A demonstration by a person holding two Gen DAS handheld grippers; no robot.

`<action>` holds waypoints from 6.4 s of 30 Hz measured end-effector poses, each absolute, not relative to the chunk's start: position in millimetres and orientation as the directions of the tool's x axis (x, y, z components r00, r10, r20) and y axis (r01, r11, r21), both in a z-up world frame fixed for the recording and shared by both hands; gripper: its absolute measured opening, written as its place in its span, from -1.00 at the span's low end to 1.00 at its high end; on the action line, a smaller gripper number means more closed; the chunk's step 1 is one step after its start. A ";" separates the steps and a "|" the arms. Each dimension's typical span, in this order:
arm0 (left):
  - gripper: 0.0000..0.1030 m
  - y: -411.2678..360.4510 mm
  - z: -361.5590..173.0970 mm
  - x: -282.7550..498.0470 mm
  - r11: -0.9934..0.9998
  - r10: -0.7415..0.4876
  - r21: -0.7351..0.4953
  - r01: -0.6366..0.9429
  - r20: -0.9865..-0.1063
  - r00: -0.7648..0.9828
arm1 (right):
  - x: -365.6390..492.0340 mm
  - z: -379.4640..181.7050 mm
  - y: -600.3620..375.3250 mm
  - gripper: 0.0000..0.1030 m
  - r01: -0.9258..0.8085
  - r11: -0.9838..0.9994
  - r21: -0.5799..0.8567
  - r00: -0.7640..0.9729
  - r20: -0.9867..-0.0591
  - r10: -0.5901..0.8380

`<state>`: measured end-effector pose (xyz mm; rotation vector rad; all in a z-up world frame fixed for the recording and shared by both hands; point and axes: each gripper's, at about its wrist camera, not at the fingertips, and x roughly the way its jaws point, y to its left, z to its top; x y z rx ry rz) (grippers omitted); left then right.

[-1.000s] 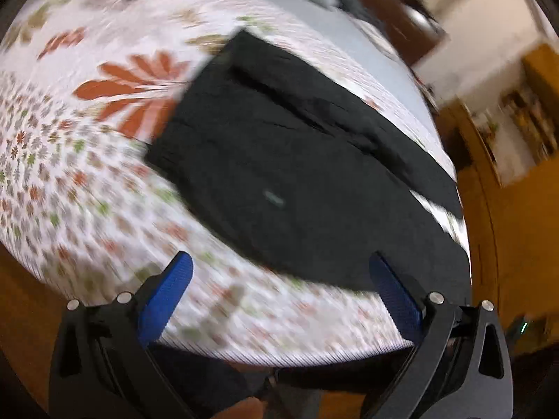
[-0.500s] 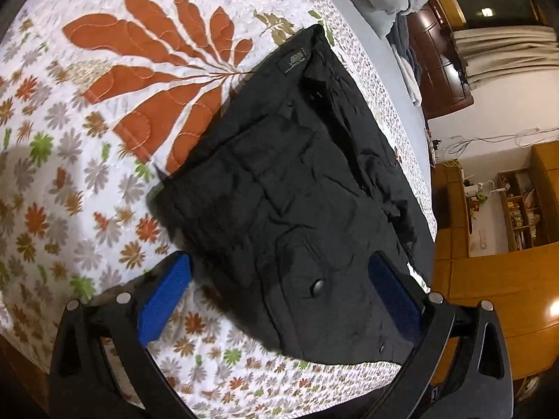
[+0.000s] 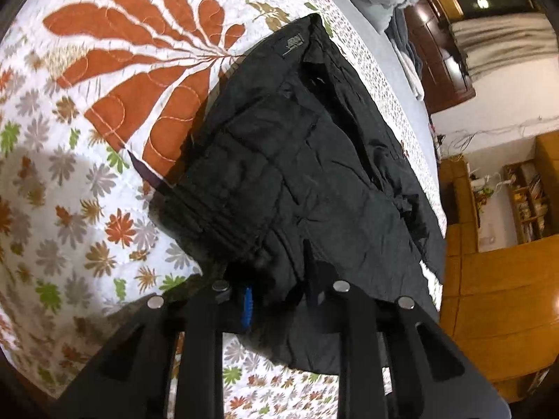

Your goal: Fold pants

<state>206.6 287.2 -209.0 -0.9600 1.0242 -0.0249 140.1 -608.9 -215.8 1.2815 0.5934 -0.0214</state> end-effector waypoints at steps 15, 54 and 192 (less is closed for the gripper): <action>-0.86 296.4 -174.6 186.1 0.588 -0.343 -0.655 -0.475 -0.733 0.587 | 161.0 -226.4 -612.3 -0.87 0.301 0.325 0.896 0.845 -0.409 0.344; 0.89 449.6 -142.7 405.8 0.829 -0.333 -0.484 -0.282 -0.830 0.447 | 352.3 -163.0 -453.9 0.41 0.189 0.777 0.601 0.572 -0.710 0.410; -0.94 350.1 -167.4 95.1 0.700 -0.199 -0.576 -0.423 -0.725 0.659 | 142.2 -267.5 -515.6 -0.82 0.305 0.558 0.772 0.785 -0.535 0.312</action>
